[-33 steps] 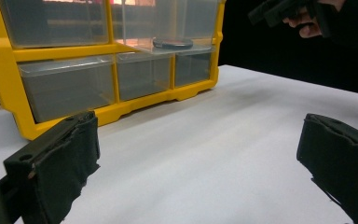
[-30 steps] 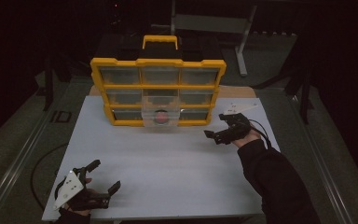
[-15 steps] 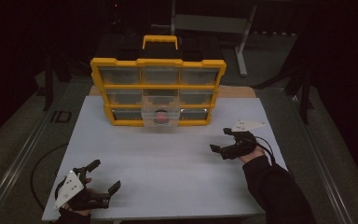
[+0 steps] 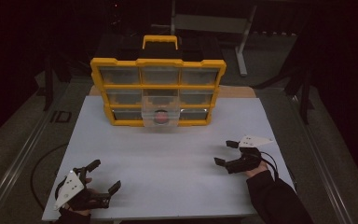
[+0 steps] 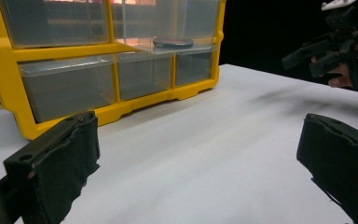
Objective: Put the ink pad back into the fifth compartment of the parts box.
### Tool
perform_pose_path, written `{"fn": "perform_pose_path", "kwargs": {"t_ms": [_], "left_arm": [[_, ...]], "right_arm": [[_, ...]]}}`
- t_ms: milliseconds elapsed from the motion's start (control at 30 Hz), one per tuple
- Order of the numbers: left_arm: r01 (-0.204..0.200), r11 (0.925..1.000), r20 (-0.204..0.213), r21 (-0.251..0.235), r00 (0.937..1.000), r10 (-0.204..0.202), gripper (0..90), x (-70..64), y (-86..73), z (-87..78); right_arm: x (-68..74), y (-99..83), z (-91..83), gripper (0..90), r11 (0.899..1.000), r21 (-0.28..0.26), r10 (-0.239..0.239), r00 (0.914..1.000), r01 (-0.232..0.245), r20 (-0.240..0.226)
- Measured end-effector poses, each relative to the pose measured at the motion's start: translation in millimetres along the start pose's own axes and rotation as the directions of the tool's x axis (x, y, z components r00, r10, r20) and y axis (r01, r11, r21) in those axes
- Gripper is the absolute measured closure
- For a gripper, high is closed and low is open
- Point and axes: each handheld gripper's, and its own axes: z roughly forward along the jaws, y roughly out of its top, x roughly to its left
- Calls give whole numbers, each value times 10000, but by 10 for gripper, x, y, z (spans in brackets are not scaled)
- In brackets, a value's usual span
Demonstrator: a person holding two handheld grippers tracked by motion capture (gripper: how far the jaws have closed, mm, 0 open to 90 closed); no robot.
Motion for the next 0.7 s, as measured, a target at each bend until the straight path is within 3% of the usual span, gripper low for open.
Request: {"fn": "perform_pose_path", "kwargs": {"t_ms": [233,433,700], "left_arm": [[-29,10000,-23,14,10000,29,0,-1,0,1],[-49,10000,-25,41,10000,49,0,-1,0,4],[-30,10000,-9,31,10000,30,0,1,-1,2]], "right_arm": [[48,-183,-75,92,9997,-233,-75,9992,66,-381],[50,-326,-121,92,9999,50,-101,9995,103,-313],[101,-470,-183,92,9999,16,-127,9998,127,-163]]}}
